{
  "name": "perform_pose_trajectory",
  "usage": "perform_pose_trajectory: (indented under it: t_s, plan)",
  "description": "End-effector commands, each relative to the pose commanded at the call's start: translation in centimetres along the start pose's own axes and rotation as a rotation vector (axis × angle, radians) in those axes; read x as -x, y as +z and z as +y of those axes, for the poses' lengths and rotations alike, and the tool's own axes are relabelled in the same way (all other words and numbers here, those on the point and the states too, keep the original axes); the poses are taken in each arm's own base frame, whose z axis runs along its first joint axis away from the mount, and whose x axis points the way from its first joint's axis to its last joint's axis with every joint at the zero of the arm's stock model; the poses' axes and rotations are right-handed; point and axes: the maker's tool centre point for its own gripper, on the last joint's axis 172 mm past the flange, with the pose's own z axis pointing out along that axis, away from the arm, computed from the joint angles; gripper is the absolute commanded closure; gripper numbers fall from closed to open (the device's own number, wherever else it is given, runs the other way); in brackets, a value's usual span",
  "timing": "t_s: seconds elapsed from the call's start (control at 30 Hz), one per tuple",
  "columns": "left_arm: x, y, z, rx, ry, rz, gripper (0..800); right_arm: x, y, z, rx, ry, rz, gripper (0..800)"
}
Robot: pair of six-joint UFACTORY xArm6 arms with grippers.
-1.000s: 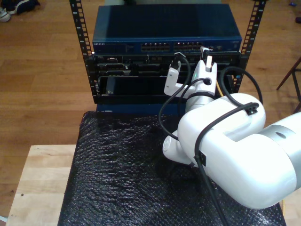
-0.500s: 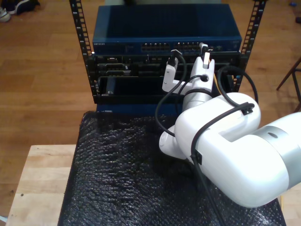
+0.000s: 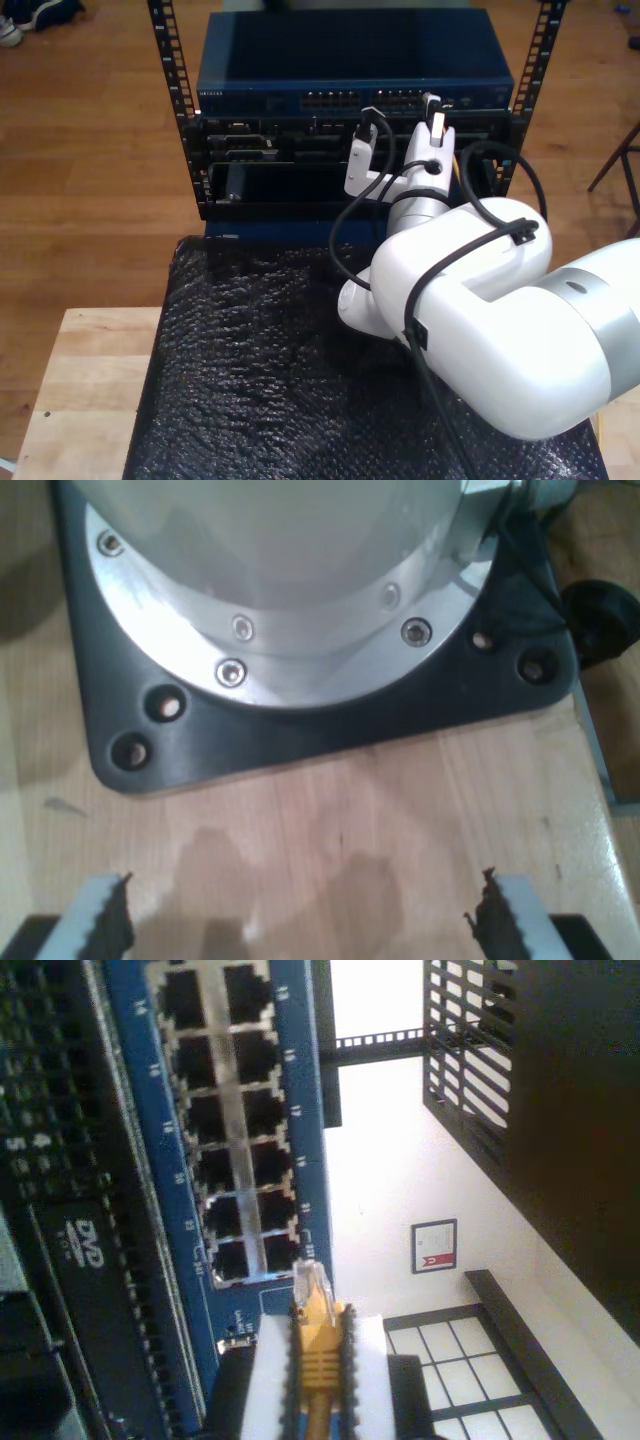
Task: Grab the cable and plug it in
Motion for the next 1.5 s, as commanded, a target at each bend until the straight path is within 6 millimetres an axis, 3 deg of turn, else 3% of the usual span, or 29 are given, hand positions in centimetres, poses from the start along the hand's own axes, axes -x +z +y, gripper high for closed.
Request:
perform_pose_trajectory:
  t_s: [1.5]
  plan:
    - [0.0, 0.0, 0.0, 0.0, 0.0, 0.0, 0, 0.2, 0.36, -0.5, -0.026, -0.022, -0.01, 800]
